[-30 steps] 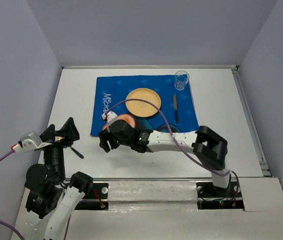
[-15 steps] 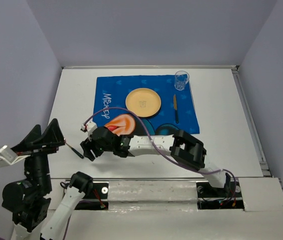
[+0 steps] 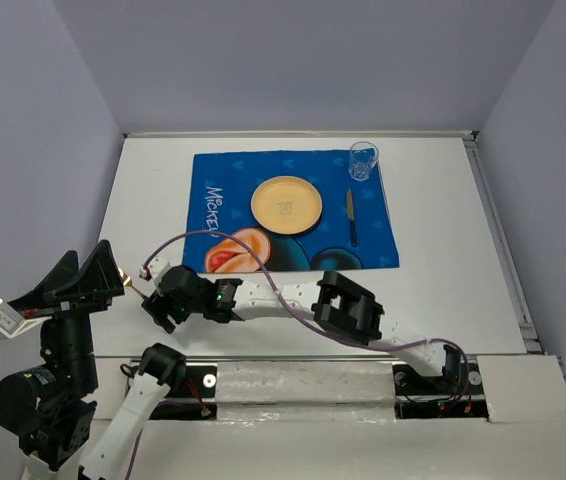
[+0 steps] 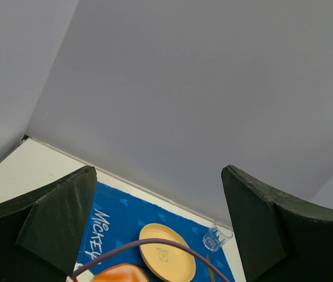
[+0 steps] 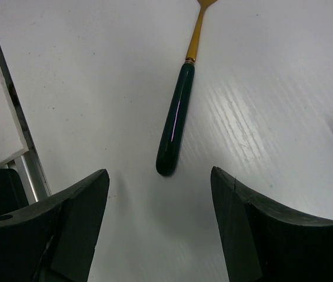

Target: Set the dinner table for one person

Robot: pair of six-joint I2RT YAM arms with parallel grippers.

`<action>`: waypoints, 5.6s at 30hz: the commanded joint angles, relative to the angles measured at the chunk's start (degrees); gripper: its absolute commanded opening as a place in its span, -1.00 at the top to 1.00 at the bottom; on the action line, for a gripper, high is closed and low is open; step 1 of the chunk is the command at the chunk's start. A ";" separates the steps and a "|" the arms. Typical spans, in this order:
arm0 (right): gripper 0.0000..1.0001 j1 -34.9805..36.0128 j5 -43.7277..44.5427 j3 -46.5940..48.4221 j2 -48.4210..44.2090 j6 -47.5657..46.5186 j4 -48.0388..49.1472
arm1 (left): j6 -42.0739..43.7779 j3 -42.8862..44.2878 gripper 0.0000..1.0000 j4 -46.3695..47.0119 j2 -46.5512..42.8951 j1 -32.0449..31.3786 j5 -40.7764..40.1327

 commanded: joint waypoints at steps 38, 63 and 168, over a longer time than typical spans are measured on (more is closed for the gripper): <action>0.85 0.43 1.54 -10.52 -9.81 -8.53 3.21 | 1.61 -4.89 -0.98 -1.26 -4.85 -0.30 -6.52; 0.50 -2.73 11.20 -58.40 -54.62 4.03 13.14 | -35.38 0.39 -0.78 -38.08 32.15 0.84 -4.88; -0.77 -30.16 27.64 -77.40 -95.33 8.25 -5.31 | 7.06 18.84 1.00 2.95 99.83 13.76 26.52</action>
